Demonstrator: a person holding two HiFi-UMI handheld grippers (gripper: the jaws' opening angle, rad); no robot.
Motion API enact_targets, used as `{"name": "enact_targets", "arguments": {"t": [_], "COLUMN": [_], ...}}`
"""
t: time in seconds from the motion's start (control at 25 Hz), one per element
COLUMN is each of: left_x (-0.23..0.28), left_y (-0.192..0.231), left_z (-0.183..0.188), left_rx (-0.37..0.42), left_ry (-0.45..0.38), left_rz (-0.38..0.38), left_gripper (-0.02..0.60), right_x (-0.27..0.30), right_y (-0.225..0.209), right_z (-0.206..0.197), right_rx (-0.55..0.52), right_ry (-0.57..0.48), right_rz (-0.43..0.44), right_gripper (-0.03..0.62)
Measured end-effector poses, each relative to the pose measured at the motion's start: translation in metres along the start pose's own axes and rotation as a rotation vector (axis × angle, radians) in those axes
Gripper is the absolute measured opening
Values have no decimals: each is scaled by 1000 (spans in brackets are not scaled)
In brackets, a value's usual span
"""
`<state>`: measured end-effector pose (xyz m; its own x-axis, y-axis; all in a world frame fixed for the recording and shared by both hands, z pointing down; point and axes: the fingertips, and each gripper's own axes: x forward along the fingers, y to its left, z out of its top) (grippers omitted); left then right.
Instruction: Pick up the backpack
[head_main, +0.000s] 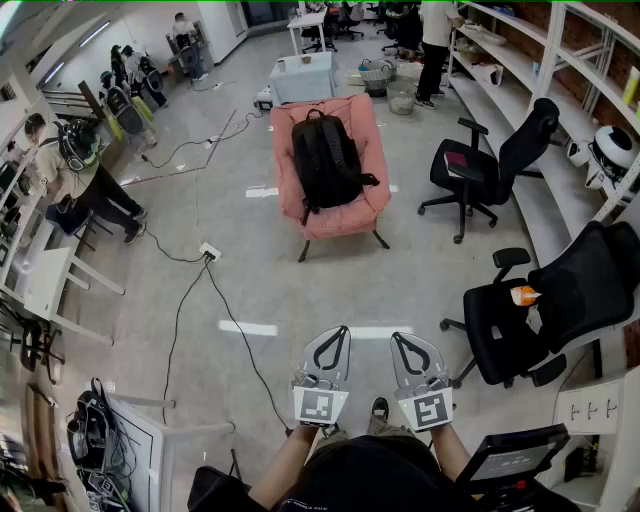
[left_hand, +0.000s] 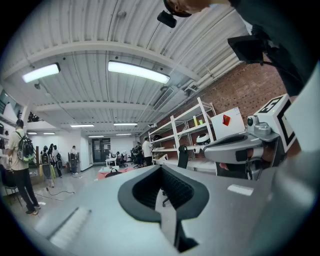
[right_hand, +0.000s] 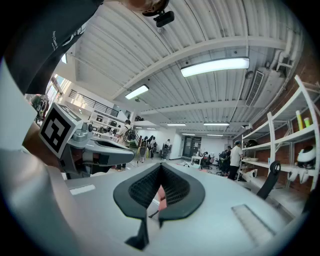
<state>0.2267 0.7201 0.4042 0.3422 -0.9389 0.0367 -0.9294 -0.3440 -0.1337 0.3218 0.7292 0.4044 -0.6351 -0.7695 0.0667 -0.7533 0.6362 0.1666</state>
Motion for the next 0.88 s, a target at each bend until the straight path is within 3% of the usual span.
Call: {"name": "enact_targets", "arguments": {"t": [0.08,0.2,0.36,0.48,0.64,0.88], "left_x": [13,43,80,102,124,167], "left_y": [1,3,7,19,47,115], "left_z": [-4,-8,1,5,4,-9], "left_rx": [0,70,26,36,57,21], "left_ry": [11,1,-2,-37,-38,-101], "left_rz": [8,16,49,83,104,98], "left_gripper": [2,2,2,2,2,2], "right_x": [12,33,62,85,121,201], "right_y": [-9,-26,-51,-63,-67,-66], "right_z": [-4,-6,-2,-1,-2,-8], "right_rx": [13,35,40,41,34,-17], "right_ry": [2,-21,-61,-80,-76,-27], "right_rz": [1,31,71,85,106,111], "right_gripper": [9,11,12,26,26,22]}}
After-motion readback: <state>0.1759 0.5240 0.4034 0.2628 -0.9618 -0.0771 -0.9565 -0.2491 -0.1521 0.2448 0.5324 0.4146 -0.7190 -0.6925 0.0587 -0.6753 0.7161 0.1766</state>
